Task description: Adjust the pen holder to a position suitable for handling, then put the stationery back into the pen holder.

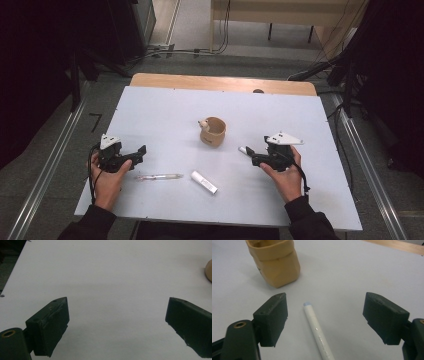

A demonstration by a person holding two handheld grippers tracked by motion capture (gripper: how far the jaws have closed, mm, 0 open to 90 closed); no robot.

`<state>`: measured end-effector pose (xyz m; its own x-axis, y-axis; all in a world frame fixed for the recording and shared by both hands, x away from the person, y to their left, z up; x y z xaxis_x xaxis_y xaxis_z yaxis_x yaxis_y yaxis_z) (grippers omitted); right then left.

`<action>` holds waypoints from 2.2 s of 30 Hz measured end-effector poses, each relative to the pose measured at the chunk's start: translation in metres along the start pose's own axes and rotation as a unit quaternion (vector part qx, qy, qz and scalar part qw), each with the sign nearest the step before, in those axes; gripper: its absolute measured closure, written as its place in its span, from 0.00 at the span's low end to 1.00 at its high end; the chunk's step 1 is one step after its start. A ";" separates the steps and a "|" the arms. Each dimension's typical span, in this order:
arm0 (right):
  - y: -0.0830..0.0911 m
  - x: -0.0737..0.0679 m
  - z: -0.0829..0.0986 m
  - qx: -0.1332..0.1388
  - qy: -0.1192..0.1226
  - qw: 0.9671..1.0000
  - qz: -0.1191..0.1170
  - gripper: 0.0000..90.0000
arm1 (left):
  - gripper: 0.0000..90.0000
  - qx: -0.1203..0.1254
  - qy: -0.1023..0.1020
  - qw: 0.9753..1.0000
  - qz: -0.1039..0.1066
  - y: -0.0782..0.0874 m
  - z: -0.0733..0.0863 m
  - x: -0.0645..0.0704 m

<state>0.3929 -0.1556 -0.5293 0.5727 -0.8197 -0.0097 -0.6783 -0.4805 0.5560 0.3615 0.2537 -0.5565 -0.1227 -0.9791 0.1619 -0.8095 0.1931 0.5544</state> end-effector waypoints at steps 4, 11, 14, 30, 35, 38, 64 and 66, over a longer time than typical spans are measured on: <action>0.000 0.003 0.010 -0.005 -0.012 1.000 -0.003 0.22 | 0.07 -0.001 -0.001 1.000 0.002 0.000 0.000 0.001; -0.005 0.004 0.018 -0.010 -0.004 1.000 -0.003 0.30 | 0.07 -0.001 -0.002 1.000 0.003 0.000 0.001 0.001; -0.008 0.004 0.020 -0.013 -0.004 1.000 -0.002 0.31 | 0.07 -0.002 -0.001 1.000 0.003 0.000 0.001 0.001; -0.017 0.008 0.029 -0.024 0.001 1.000 0.006 0.37 | 0.07 -0.004 -0.003 1.000 0.006 -0.001 0.001 0.002; -0.018 0.007 0.030 -0.026 0.002 1.000 0.004 0.39 | 0.07 -0.005 -0.002 1.000 0.005 -0.002 0.002 0.002; -0.019 0.007 0.030 -0.026 0.000 1.000 0.003 0.39 | 0.07 -0.004 -0.004 1.000 0.005 -0.001 0.001 0.002; -0.019 0.006 0.032 -0.029 0.002 1.000 0.004 0.38 | 0.07 -0.004 -0.003 1.000 0.008 -0.002 0.001 0.003; -0.019 0.006 0.032 -0.029 0.002 1.000 0.004 0.38 | 0.07 -0.003 -0.002 1.000 0.007 -0.002 0.000 0.002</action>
<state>0.3945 -0.1609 -0.5661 0.5691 -0.8223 -0.0016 -0.6549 -0.4544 0.6039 0.3628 0.2511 -0.5578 -0.1370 -0.9764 0.1671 -0.8045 0.2081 0.5563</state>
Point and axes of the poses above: each handheld gripper's, and its own axes: y roughly backward along the jaws, z roughly out of its underside, x roughly to its right, the point moved 10 cm from there along -y, roughly forward along the jaws
